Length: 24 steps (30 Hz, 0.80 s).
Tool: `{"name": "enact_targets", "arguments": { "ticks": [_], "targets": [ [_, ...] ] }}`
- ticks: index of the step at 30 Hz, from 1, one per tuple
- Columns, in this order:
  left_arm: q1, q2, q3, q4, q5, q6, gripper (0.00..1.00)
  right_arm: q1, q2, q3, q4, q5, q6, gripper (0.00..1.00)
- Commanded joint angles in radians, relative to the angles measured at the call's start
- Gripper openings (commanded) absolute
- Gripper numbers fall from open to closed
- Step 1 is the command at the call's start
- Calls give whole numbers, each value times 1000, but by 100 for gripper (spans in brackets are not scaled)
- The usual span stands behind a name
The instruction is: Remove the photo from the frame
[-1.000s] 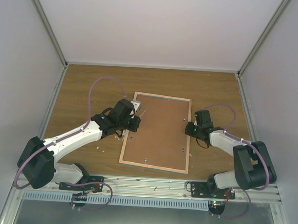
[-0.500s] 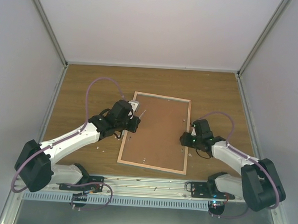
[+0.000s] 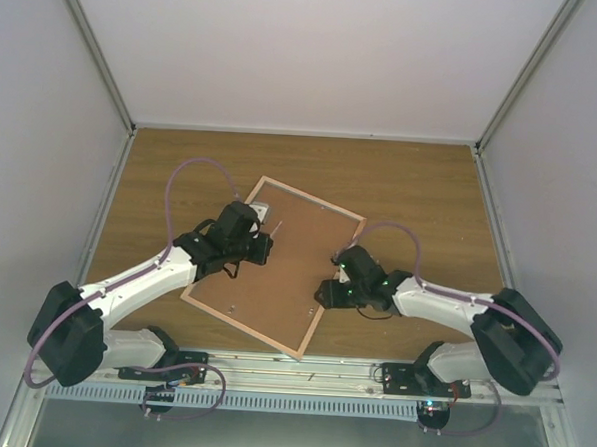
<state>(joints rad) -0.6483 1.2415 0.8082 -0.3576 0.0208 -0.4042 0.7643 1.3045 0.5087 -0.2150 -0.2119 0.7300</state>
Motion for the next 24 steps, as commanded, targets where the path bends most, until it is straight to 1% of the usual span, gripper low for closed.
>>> {"name": "enact_targets", "arguments": {
  "ticks": [1,4,8,10,14,19,24],
  "targets": [
    [34,-39,-31,51,3,-22,0,48,88,116,68,-18,-45,58],
    [54,-53,-49,56,12,-25,0,48,104,137,63,-7,-87,60],
    [82,-71,-66,58,23,-26,0,26,97,181,-16,51,-174,63],
    [92,-78,-73,59,28,-25,0,-16,88,205,-44,48,-234,63],
    [103,-86,-81,56,43,-21,0,-151,106,293,-91,52,-397,67],
    [107,-92,-84,54,59,-15,0,-271,211,409,-60,47,-560,67],
    [107,-90,-85,60,77,-13,0,-319,390,549,-30,-3,-686,66]
  ]
}}
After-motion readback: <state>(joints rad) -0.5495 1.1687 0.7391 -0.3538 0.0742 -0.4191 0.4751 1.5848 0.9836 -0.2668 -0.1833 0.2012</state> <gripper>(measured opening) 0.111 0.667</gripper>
